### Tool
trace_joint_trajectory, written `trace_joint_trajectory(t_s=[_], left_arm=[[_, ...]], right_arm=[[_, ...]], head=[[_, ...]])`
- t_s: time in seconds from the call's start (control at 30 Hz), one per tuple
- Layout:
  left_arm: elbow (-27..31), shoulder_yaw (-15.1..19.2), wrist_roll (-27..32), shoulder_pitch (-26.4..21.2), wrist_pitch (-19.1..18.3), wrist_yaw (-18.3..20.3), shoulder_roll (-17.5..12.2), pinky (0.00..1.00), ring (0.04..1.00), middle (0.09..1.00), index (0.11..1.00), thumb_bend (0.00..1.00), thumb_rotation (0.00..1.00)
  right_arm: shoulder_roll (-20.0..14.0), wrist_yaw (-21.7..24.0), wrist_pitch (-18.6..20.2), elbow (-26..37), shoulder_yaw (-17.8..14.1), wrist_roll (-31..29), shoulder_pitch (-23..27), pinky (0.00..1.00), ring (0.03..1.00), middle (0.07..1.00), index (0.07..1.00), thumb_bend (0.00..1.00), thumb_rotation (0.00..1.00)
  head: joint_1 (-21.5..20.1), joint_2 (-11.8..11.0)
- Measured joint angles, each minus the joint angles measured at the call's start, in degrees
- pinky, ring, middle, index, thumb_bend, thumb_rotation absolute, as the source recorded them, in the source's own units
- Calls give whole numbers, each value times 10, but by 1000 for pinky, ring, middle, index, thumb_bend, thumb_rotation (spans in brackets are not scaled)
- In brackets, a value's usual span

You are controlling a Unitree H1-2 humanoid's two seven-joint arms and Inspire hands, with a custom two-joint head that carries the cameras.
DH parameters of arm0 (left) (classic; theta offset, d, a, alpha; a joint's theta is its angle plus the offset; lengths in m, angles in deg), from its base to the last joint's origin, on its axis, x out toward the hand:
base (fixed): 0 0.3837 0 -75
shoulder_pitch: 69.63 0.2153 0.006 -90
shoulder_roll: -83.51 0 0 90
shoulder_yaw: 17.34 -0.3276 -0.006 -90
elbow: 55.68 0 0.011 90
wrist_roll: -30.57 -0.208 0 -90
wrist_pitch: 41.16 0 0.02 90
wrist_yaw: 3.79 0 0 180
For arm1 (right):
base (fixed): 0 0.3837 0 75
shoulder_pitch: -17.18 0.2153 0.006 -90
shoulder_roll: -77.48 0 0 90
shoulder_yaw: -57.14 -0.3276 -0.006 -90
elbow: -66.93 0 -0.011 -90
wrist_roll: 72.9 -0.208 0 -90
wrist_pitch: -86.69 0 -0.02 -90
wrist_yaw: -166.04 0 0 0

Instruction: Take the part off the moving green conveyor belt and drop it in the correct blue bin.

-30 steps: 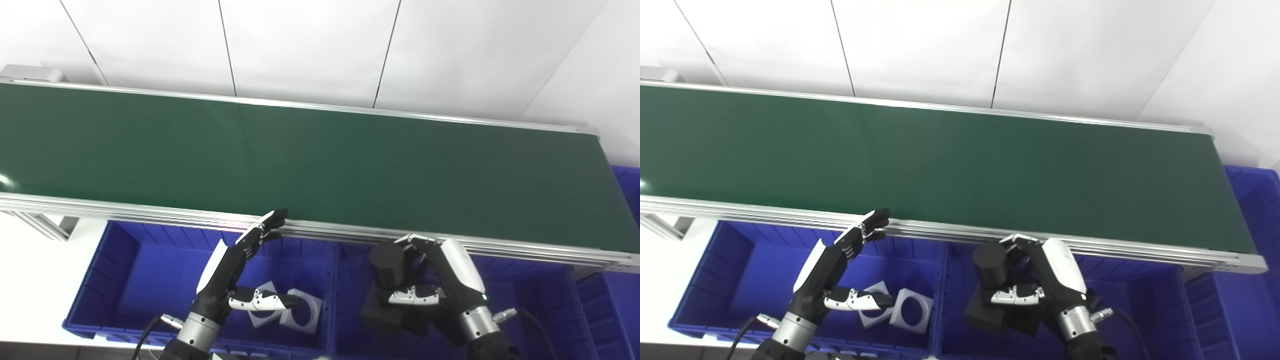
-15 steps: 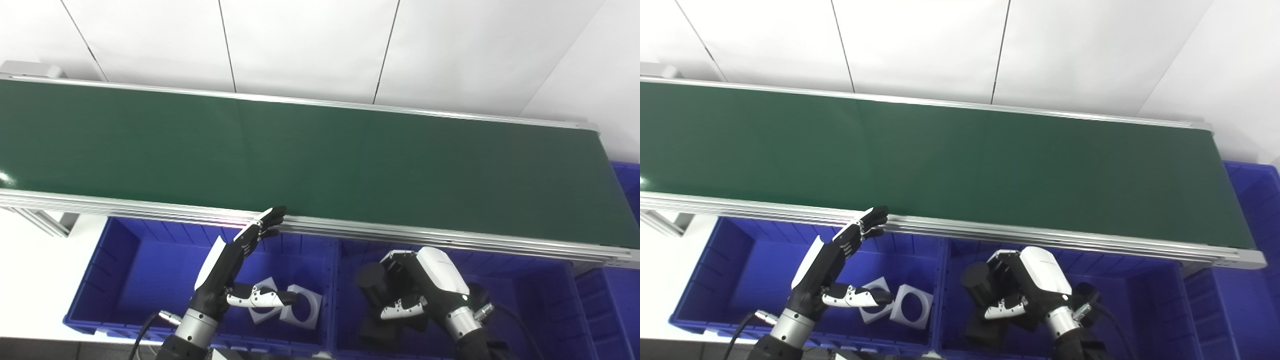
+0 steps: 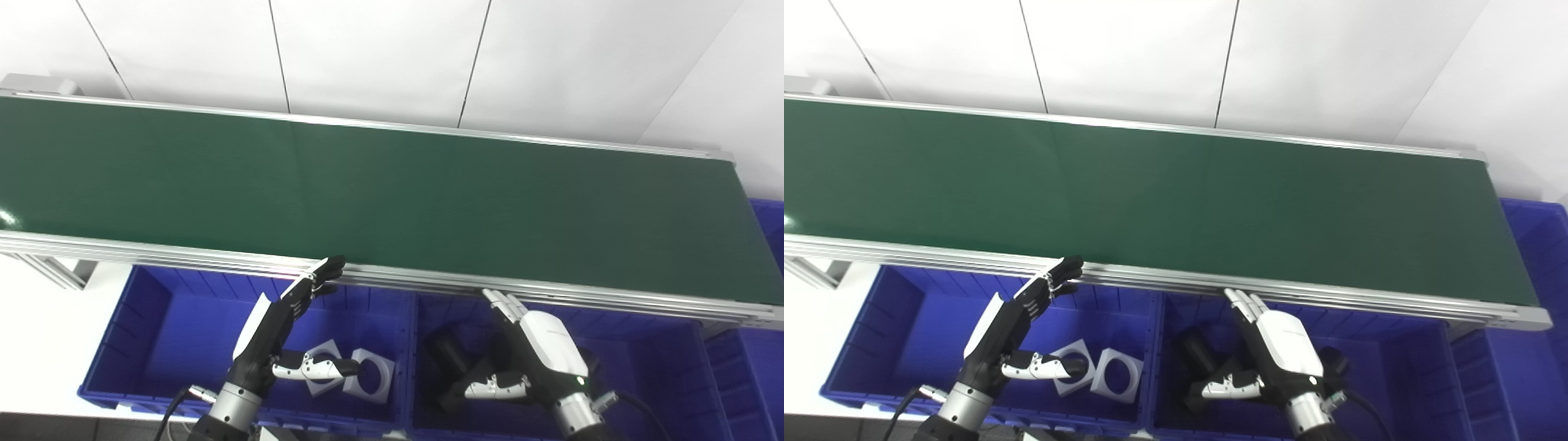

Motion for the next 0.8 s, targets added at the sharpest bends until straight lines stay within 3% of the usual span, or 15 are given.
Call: trace_joint_trajectory(t_s=[0.03, 0.1, 0.27, 0.4, 0.6, 0.8], left_arm=[[1, 1, 0, 0, 0, 1, 0, 824, 885, 901, 882, 902, 374], [1, 3, 0, 0, 0, 2, -1, 825, 886, 901, 882, 909, 374], [1, 9, 1, 2, 0, 6, -1, 823, 886, 904, 885, 901, 370], [1, 11, 1, 5, 0, 9, -2, 825, 891, 908, 887, 897, 372], [3, 15, 0, 7, 0, 15, -3, 829, 896, 914, 889, 902, 371], [4, 15, 0, 10, 0, 27, -6, 839, 903, 919, 896, 906, 381]], right_arm=[[2, -7, -1, 5, -4, -5, -6, 935, 1000, 1000, 1000, 903, 390], [10, -32, -14, 12, -14, -30, -18, 833, 981, 1000, 1000, 911, 396], [39, -62, -58, 11, -36, -137, -35, 816, 948, 988, 1000, 897, 422], [50, -54, -79, 10, -44, -232, -45, 805, 901, 953, 999, 883, 481], [54, -25, -129, -15, -44, -358, -52, 789, 869, 907, 985, 896, 462], [64, 5, -161, -33, -43, -424, -60, 786, 860, 891, 975, 927, 461]], head=[[-1, -1], [-4, -2], [-3, -7], [-3, -11], [3, -27], [2, -33]])
